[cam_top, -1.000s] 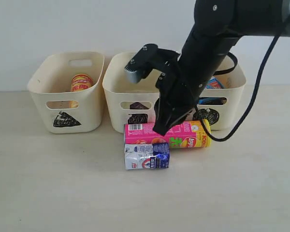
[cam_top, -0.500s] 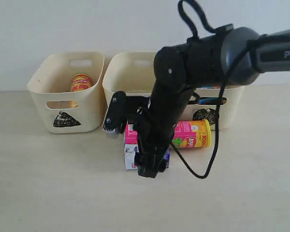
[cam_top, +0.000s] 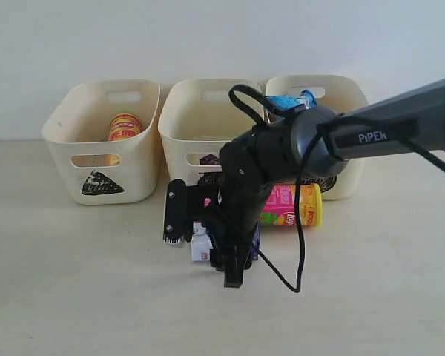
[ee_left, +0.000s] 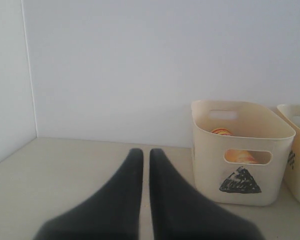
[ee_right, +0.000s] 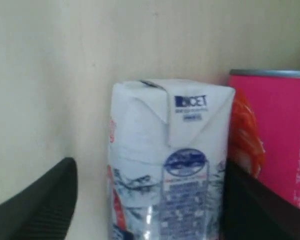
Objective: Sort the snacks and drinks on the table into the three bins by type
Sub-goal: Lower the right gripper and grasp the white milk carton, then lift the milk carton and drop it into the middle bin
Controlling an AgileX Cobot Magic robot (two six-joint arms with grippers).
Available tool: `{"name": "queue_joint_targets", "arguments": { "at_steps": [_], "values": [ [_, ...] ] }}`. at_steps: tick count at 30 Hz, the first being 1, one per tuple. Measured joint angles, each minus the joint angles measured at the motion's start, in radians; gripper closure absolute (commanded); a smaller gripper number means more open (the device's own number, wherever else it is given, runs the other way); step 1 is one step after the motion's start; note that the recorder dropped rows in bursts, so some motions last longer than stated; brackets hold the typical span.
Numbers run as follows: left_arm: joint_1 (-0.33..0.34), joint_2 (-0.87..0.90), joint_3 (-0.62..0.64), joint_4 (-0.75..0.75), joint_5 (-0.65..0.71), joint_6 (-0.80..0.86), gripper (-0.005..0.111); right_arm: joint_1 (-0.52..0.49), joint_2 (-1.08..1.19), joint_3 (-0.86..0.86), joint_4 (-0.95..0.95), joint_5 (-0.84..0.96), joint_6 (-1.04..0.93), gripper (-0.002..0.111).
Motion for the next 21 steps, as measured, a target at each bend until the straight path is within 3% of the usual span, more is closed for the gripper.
{"name": "queue_joint_targets", "arguments": {
  "at_steps": [2,11,13,16,19,21],
  "values": [
    [0.0,0.0,0.0,0.0,0.0,0.0,0.102,0.0,-0.005,0.0,-0.008,0.012,0.0,0.108],
    [0.0,0.0,0.0,0.0,0.0,0.0,0.102,0.0,-0.246,0.002,0.005,0.104,0.008,0.108],
    [0.0,0.0,0.0,0.0,0.0,0.0,0.102,0.0,-0.325,0.002,0.006,0.002,0.025,0.108],
    [0.0,0.0,0.0,0.0,0.0,0.0,0.102,-0.004,-0.359,0.002,0.007,-0.318,0.113,0.108],
    [0.0,0.0,0.0,0.0,0.0,0.0,0.102,-0.06,-0.276,0.002,0.047,-0.661,0.263,0.108],
    [0.0,0.0,0.0,0.0,0.0,0.0,0.102,-0.113,-0.2,-0.003,0.144,-0.793,0.346,0.108]
  ]
}}
